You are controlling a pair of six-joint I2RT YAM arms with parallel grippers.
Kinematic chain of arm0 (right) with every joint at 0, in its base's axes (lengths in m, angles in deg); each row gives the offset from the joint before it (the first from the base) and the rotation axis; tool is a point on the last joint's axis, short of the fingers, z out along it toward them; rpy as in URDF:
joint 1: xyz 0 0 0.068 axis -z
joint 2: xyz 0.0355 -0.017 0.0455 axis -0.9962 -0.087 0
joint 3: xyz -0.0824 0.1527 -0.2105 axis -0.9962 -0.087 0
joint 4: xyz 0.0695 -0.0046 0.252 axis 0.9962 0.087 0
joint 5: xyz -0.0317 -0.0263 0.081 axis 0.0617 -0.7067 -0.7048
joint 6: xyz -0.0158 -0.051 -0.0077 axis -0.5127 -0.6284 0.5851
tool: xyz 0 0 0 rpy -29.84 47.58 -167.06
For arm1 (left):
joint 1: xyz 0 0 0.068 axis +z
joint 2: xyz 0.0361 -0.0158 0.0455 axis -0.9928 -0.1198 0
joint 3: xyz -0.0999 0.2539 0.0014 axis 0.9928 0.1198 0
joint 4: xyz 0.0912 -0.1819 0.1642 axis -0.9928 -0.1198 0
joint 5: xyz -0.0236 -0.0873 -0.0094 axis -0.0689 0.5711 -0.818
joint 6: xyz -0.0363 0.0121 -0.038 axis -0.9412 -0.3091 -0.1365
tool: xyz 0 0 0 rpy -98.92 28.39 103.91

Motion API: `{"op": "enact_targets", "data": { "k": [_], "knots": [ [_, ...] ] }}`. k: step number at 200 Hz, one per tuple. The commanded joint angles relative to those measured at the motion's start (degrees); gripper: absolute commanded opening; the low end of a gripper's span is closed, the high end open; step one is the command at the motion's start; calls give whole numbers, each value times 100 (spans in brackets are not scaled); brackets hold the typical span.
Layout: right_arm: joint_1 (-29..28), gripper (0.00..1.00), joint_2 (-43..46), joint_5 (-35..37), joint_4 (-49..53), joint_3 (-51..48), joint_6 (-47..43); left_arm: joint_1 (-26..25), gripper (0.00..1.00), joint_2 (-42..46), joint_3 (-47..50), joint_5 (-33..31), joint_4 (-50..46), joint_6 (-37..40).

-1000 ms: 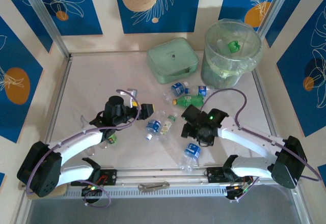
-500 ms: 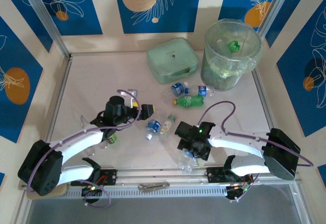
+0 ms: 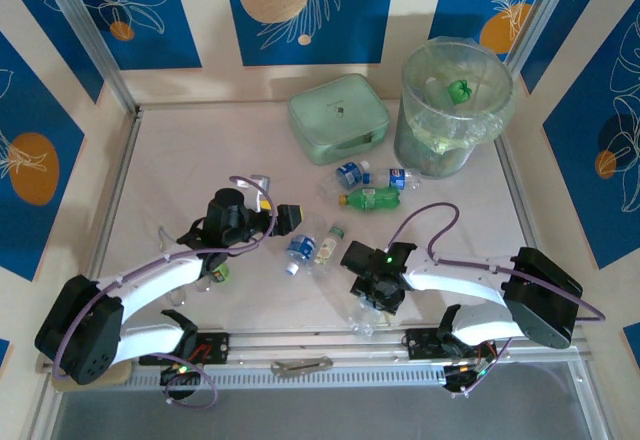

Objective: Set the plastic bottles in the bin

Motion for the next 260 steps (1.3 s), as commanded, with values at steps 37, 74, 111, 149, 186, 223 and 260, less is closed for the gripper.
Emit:
{"op": "enact_targets", "data": {
  "k": [37,74,111,149,186,223,260],
  "knots": [
    [-35,56,-32,121,-12,59,76,-34,99,-2,38,-129,-57,19],
    [68,55,38,340,23,251,-193,-32,99,11,34,-129,-66,14],
    [992,54,379,515,-355,709,-1441,-31,99,28,29,-129,-86,19],
    [2237,53,505,34,-1256,1220,-3036,-34,99,62,39,-149,-118,1],
    [3499,53,204,-905,-1436,2404,-4521,-35,99,72,-55,-154,-301,84],
    [4021,53,-230,-1347,-1417,4163,-5548,-34,99,-42,-158,-209,-330,63],
    [4444,52,-840,-1328,-1336,5832,-6147,-38,99,-279,-408,-79,-338,46]
  ]
}}
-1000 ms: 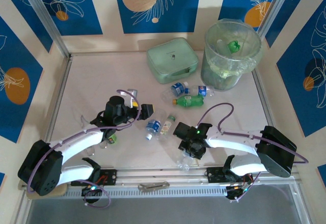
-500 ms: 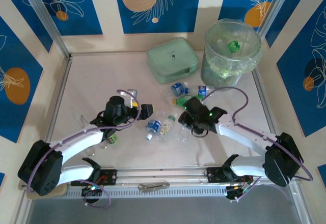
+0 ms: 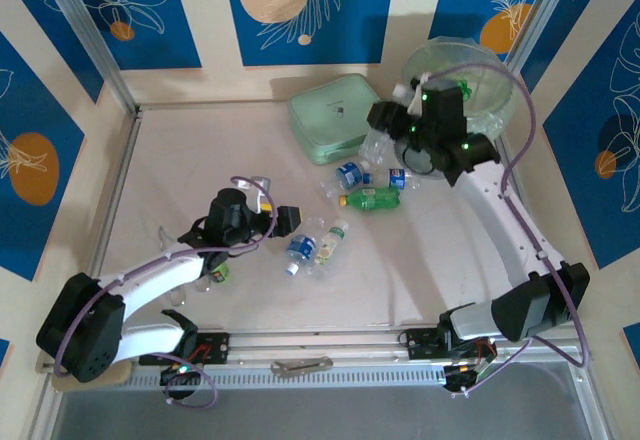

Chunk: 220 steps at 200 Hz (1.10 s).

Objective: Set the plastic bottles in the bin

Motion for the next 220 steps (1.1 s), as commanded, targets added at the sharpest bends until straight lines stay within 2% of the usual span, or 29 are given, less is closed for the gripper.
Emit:
{"op": "enact_targets", "data": {
  "k": [1,21,52,85,136,190,220],
  "knots": [
    [274,52,-303,-193,11,826,-750,-39,99,-154,-318,47,-32,28],
    [616,53,-570,-142,-207,1334,-741,-36,99,-255,-449,90,-63,37],
    [1192,53,-911,159,-904,1553,-484,-36,99,-411,-675,168,-129,38],
    [1825,53,-1510,285,-1028,1911,-115,-47,99,-530,-866,248,-199,36],
    [2587,52,-2460,-239,-780,2351,612,-57,99,-685,-990,353,-191,-60],
    [2721,58,-3029,-601,-318,2693,674,-78,99,-742,-991,404,-143,-133],
    [2721,69,-3130,-690,-203,2815,696,-84,99,-723,-980,395,-163,-147]
  ]
}}
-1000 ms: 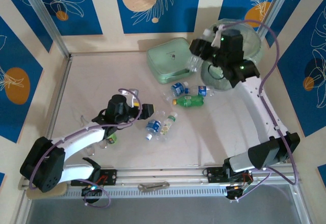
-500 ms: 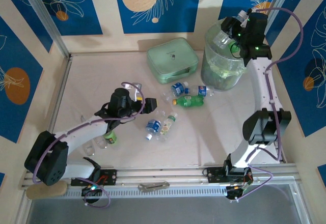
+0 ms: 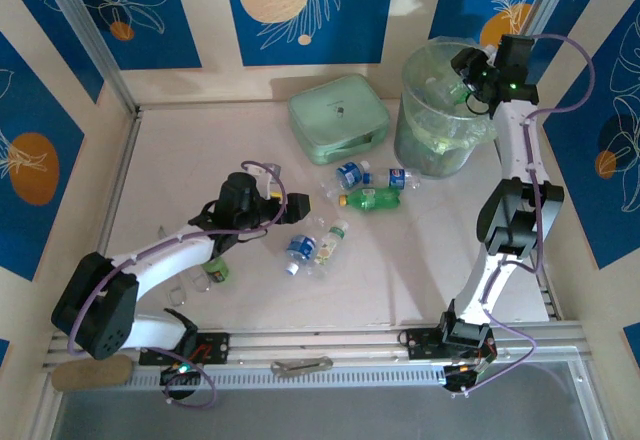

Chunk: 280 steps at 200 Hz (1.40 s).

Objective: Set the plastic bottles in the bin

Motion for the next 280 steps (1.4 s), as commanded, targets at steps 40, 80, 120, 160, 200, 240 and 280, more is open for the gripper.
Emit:
{"op": "enact_targets", "data": {
  "k": [40,80,120,160,200,240,280],
  "knots": [
    [-59,86,72,-272,262,574,-66,-82,99,18,-145,104,-62,-41],
    [-102,90,497,-119,292,591,-296,-81,99,68,-104,98,-36,-65],
    [-356,91,1386,-3,67,34,-696,-91,99,175,-20,68,-27,-100],
    [-921,91,2614,274,-450,-1312,-1049,-115,99,302,59,9,-82,-121],
    [-1714,91,3892,566,-1020,-3256,-783,-117,99,271,68,23,-215,-94],
    [-2471,98,4787,855,-1246,-5108,-235,-126,99,330,103,41,-547,-73],
    [-3021,99,5221,978,-1498,-6509,500,-168,99,519,109,-55,-1297,185]
  ]
}}
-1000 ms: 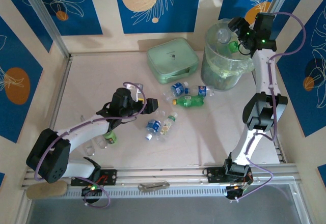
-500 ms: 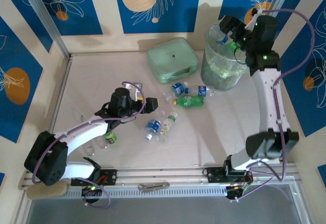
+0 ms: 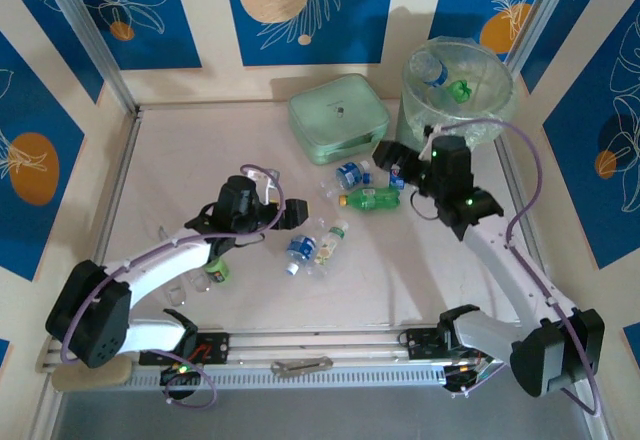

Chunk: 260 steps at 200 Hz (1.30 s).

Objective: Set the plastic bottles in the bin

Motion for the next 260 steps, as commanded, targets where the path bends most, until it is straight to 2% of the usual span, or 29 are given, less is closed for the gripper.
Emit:
{"op": "enact_targets", "data": {
  "k": [1,35,73,107,151,207,260],
  "knots": [
    [-250,99,270,242,-354,-541,597,-99,99,214,67,-47,-602,221],
    [-641,99,200,569,-451,-936,978,-190,100,151,36,-84,-1133,330],
    [-766,99,-103,581,-727,-891,1105,-408,98,-372,-298,-5,-1634,488],
    [-777,99,-290,487,-677,-725,1044,-768,96,-873,-636,-381,-2149,704],
    [-795,99,-272,526,-658,-783,1154,-979,93,-1289,-723,-691,-2266,700],
    [-812,99,-421,447,-671,-704,1156,-1125,85,-1520,-819,-1341,-2558,906],
    [-839,99,-658,404,-700,-685,1277,-1159,77,-1622,-705,-1500,-2406,916]
  ]
}}
